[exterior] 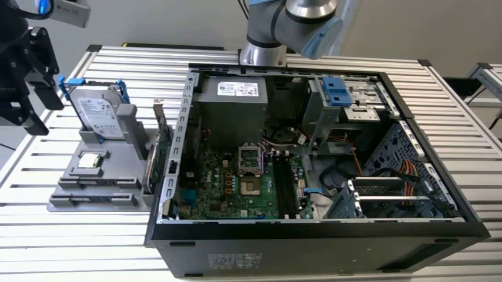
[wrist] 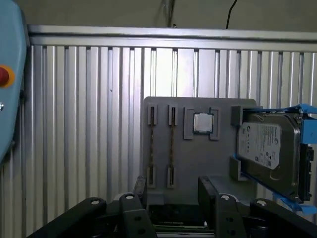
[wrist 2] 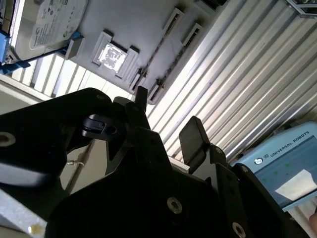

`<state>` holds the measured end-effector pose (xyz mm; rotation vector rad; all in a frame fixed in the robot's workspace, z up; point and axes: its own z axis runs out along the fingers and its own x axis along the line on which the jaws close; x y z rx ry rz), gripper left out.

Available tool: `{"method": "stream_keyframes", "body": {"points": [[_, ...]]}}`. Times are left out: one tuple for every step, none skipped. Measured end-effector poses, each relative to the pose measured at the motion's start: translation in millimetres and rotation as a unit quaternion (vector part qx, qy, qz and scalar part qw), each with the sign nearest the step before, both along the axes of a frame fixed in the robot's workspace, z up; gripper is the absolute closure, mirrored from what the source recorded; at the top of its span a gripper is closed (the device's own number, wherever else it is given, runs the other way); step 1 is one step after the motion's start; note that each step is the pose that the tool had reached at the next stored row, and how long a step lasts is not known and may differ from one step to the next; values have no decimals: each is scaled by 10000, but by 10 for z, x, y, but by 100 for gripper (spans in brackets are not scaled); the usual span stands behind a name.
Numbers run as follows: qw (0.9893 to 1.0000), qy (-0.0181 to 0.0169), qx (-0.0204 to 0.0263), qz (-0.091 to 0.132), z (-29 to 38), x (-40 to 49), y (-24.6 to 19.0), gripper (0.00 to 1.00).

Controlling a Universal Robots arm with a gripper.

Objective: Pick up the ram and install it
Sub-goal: 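Pick up the ram and move it above insertion slot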

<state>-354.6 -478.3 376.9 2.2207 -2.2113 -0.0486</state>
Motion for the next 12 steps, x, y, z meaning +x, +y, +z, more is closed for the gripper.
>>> {"method": "stream_keyframes", "body": {"points": [[10000,0,-2,-1,-10,0,1,0],[10000,0,-6,-2,-19,0,1,0],[10000,-1,-9,-3,-28,0,2,0],[10000,-2,-12,-3,-36,0,3,0],[10000,-2,-16,-3,-44,0,4,0],[10000,-2,-20,-2,-51,0,4,0],[10000,-4,-24,-2,-59,0,6,0],[10000,-7,-27,-2,-68,0,7,0],[10000,-10,-30,-2,-77,0,9,0],[10000,-16,-32,-2,-86,0,10,0],[10000,-21,-35,-2,-94,0,11,0],[10000,-25,-39,-3,-101,0,13,0]]}}
